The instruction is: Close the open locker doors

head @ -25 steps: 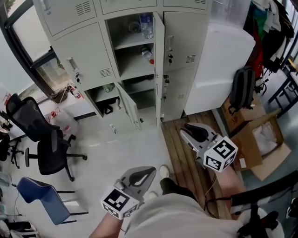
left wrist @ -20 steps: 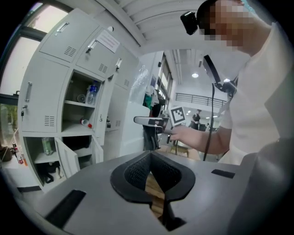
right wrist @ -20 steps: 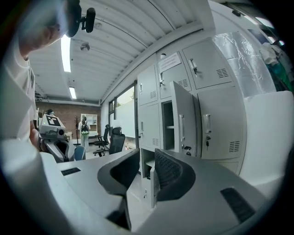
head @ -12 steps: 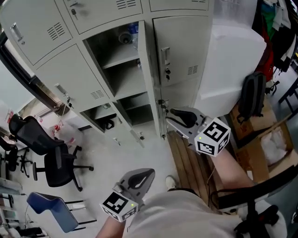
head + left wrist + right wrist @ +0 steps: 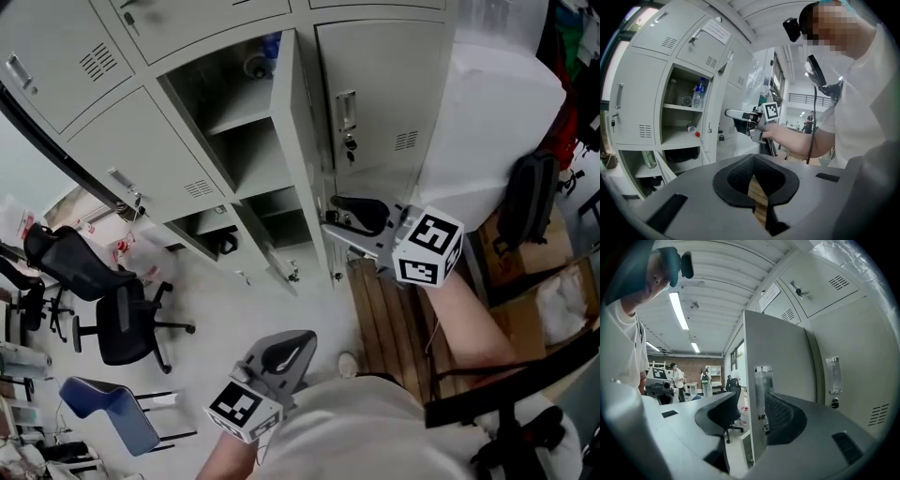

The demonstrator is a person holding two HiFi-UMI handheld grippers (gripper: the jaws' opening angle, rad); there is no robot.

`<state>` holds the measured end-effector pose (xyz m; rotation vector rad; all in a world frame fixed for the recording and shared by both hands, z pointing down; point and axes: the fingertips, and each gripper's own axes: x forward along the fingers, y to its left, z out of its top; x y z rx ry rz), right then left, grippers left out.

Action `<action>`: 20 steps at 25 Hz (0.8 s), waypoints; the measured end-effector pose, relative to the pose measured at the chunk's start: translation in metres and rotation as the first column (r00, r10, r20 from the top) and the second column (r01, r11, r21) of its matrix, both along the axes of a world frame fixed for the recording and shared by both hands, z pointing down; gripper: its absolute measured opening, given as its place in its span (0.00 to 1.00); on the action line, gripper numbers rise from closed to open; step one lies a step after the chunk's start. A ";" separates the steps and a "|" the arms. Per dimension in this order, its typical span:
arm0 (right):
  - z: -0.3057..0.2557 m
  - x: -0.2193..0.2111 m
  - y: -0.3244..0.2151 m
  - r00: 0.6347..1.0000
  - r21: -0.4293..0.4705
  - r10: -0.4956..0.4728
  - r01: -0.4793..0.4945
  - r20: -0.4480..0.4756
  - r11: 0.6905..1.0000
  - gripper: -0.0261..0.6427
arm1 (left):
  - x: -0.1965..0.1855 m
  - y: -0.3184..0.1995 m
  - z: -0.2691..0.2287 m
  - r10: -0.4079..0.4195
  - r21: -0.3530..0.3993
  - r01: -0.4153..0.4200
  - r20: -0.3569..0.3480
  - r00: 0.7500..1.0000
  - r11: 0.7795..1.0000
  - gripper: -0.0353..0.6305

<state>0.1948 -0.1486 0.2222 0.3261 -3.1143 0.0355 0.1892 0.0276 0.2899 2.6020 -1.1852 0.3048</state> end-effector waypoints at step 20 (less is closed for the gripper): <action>-0.008 -0.038 -0.015 0.999 -0.019 -0.037 0.037 0.011 0.999 0.22 | -0.064 -0.039 -0.002 0.091 0.025 -0.090 -0.027 0.996 0.996 0.07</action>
